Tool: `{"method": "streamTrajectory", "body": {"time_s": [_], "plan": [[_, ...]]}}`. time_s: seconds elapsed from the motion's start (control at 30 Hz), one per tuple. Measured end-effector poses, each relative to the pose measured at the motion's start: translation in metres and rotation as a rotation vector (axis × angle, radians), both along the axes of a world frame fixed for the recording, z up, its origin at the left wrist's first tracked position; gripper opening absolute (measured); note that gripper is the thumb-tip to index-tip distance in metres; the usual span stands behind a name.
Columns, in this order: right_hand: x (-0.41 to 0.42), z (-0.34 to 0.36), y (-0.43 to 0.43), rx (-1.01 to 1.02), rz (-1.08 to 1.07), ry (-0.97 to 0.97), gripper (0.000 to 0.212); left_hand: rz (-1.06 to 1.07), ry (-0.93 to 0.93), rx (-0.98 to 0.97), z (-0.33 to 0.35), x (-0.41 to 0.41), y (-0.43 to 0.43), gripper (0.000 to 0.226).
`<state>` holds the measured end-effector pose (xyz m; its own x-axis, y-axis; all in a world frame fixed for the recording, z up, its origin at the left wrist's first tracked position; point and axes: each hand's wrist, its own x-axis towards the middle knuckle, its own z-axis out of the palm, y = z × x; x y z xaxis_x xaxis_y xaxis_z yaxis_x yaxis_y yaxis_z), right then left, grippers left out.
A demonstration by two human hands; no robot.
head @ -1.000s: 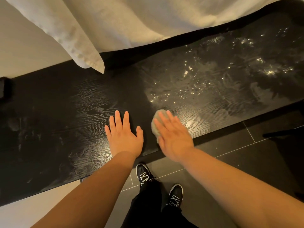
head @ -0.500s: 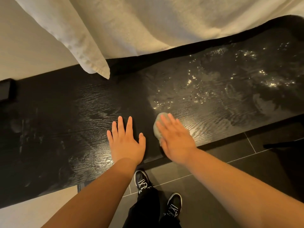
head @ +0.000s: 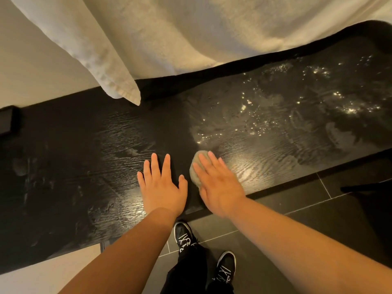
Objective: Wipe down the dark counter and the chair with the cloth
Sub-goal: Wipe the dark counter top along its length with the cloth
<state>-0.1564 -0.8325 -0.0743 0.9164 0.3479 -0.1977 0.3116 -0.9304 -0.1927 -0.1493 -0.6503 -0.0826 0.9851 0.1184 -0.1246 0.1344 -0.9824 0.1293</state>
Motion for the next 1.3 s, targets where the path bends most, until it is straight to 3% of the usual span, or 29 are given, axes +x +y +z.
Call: {"method": "streamTrajectory", "body": {"time_s": [0.1, 0.33, 0.53, 0.6, 0.77, 0.83, 1.0, 1.13, 1.3], "plan": [[0.015, -0.006, -0.024, 0.050, 0.158, -0.027, 0.068, -0.004, 0.006, 0.004, 0.000, 0.000, 0.001, 0.077], [0.055, -0.001, -0.053, 0.032, -0.265, -0.047, 0.067, -0.004, -0.005, 0.005, -0.003, 0.000, 0.001, 0.076], [0.019, -0.006, -0.020, 0.028, 0.132, -0.031, 0.067, -0.012, -0.002, 0.011, -0.004, 0.000, 0.000, 0.077], [0.036, -0.008, -0.033, 0.042, 0.164, -0.050, 0.067, -0.011, -0.001, 0.011, -0.004, 0.000, 0.001, 0.077], [0.084, -0.006, -0.060, 0.022, -0.270, -0.053, 0.065, -0.001, -0.007, -0.003, -0.002, 0.000, -0.001, 0.077], [0.080, -0.004, -0.054, 0.032, -0.340, -0.080, 0.063, -0.003, -0.008, 0.000, -0.002, 0.000, 0.000, 0.077], [0.030, -0.005, -0.015, 0.050, 0.013, -0.069, 0.063, 0.000, -0.009, 0.002, -0.003, 0.001, 0.000, 0.076], [0.056, -0.005, -0.029, 0.062, 0.152, -0.066, 0.065, 0.000, -0.005, 0.005, -0.003, 0.001, -0.001, 0.076], [0.092, -0.002, -0.030, 0.047, -0.173, -0.051, 0.059, 0.003, 0.006, 0.001, -0.002, 0.000, -0.001, 0.076]]}}
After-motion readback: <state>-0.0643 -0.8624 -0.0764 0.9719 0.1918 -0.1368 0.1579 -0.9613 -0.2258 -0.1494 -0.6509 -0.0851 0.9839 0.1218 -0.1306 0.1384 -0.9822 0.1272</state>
